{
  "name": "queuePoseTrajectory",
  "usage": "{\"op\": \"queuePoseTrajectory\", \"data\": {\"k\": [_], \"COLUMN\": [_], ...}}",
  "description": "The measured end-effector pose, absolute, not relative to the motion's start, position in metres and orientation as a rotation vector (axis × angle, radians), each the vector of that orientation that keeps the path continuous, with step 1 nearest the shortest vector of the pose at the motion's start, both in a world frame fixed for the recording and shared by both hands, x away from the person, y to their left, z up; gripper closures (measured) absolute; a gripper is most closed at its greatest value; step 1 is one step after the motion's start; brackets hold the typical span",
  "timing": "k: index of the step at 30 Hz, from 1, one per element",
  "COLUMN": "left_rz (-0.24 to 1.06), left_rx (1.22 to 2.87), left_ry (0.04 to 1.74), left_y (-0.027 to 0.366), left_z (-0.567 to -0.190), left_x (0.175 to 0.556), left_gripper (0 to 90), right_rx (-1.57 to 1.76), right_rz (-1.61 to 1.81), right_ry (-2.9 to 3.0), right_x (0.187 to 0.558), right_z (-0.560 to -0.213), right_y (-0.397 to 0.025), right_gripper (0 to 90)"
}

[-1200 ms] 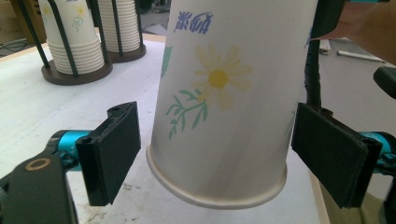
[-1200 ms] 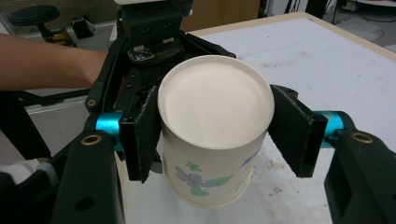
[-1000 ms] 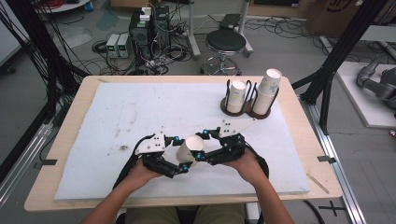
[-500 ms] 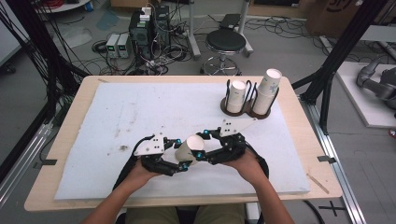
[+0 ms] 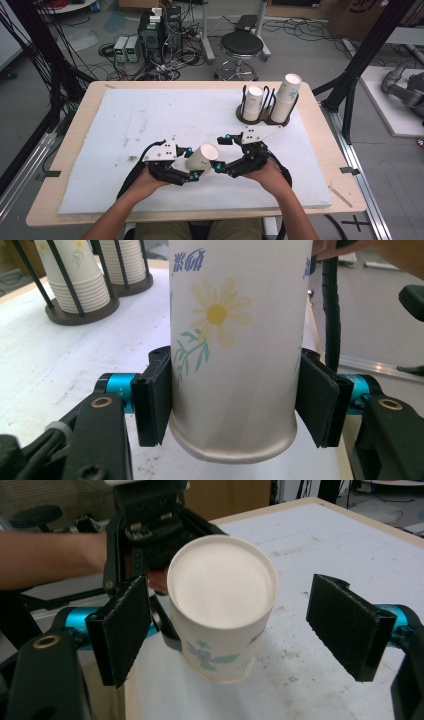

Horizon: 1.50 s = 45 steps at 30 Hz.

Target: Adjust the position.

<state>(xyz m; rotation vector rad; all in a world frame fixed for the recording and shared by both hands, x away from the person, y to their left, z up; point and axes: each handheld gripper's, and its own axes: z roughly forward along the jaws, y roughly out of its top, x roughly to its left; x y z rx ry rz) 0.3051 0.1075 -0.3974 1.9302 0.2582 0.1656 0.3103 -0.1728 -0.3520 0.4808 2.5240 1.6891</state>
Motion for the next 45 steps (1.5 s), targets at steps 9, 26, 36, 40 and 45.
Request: {"op": "queuePoseTrajectory", "data": {"k": [9,26,36,40,45], "left_rz": [0.154,0.101,0.064,0.052,0.028], "left_rx": [2.060,2.350,2.413,2.423,2.425], "left_ry": [0.221,0.114,0.091,0.077,0.075], "left_y": [0.103,0.084,0.078,0.077,0.076], "left_z": [-0.381,-0.359,-0.359,-0.360,-0.362], "left_x": [0.313,0.320,0.321,0.320,0.320], "left_gripper": [38.1,38.0,37.9,37.9,38.0], "right_rx": [0.437,0.240,0.104,0.037,0.014], "right_rz": [1.641,1.404,1.216,1.194,1.161], "right_ry": [2.522,2.663,2.760,2.802,2.838], "right_x": [0.310,0.315,0.318,0.321,0.322], "right_z": [-0.350,-0.347,-0.347,-0.348,-0.351], "right_y": [-0.177,-0.166,-0.147,-0.143,-0.140], "right_gripper": [18.8,18.8,19.3,27.4,28.5]}}
